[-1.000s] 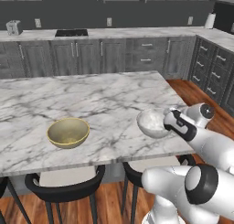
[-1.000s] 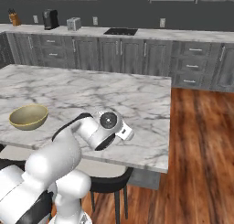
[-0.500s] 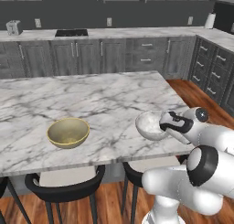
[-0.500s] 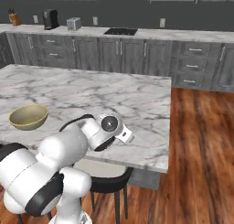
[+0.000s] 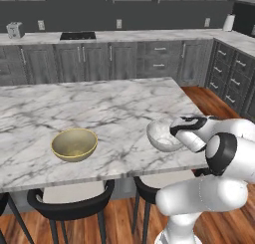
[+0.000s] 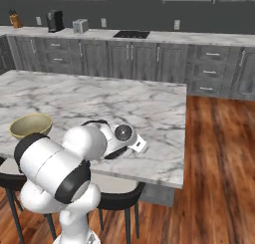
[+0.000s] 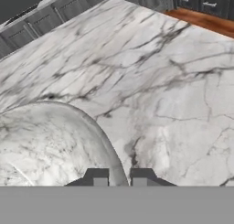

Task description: Pick up the bowls from the cabinet and place each bowl in front of a stool on the dining counter.

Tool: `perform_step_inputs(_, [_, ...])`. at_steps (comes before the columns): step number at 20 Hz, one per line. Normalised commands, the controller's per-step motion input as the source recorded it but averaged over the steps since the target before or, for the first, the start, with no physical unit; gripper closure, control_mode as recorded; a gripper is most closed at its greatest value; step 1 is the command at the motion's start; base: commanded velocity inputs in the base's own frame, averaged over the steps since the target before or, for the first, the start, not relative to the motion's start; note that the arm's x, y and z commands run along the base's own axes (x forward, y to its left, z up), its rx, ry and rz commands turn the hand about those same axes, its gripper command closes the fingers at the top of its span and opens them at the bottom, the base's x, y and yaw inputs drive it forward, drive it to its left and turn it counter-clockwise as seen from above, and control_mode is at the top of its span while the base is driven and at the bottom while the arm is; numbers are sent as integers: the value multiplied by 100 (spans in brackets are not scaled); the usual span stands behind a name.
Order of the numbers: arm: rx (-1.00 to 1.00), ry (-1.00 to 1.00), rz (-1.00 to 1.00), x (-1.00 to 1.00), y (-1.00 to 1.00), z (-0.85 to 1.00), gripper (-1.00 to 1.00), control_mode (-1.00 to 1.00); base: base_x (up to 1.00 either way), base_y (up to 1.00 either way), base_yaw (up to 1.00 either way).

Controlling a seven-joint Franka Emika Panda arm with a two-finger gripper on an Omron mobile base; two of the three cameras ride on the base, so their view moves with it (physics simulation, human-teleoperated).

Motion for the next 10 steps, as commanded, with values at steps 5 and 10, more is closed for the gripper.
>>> perform_step_inputs(5, [0,0,0,1,0,-2,100,-100,0,0,0])
perform_step_inputs(10, [0,0,0,0,0,21,-100,-100,0,0,0])
